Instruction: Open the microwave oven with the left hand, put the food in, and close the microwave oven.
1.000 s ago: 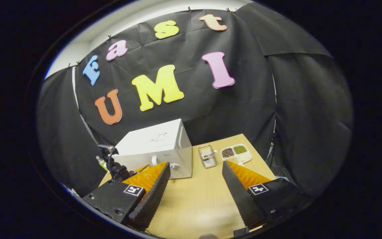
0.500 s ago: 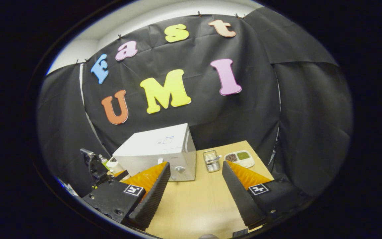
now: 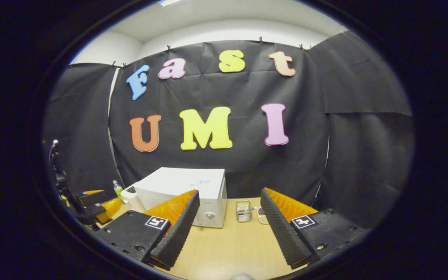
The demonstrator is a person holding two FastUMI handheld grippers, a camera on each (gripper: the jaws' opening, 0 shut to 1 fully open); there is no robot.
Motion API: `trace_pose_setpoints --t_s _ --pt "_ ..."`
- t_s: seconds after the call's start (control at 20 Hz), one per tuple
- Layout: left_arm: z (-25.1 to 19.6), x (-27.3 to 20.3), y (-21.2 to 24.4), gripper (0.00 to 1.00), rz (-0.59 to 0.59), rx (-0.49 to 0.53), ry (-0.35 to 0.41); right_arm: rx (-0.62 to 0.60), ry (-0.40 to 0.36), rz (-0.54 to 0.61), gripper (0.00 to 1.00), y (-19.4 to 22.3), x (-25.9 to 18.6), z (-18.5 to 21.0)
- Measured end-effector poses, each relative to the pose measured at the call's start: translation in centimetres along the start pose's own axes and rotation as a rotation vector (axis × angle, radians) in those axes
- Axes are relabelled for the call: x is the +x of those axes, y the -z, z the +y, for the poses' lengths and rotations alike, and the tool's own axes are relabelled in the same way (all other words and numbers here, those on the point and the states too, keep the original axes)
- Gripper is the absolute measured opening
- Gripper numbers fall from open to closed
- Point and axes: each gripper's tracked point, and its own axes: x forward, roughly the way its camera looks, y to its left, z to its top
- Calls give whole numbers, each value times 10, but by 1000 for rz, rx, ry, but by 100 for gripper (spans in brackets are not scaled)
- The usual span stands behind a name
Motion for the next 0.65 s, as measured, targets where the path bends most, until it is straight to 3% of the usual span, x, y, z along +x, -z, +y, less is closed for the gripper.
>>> trace_pose_setpoints --t_s 0.05,0.15,0.2,0.25,0.3,0.65 --pt "4 -10 -14 94 -17 -3 -7 1 0 -9 100 -3 -4 3" --pt "10 -26 -40 94 -44 -7 -17 11 4 -14 100 -6 -8 9" --pt "12 -31 -51 94 -58 -5 -27 14 4 -15 90 -6 -10 11" --pt "14 -37 -63 94 -75 1 -31 16 3 -13 92 -6 -12 12" --pt "14 -43 -73 94 -93 6 -33 21 1 -7 100 -5 -14 14" --pt "4 -54 -91 94 -111 12 -16 26 11 -18 100 -14 -26 13"
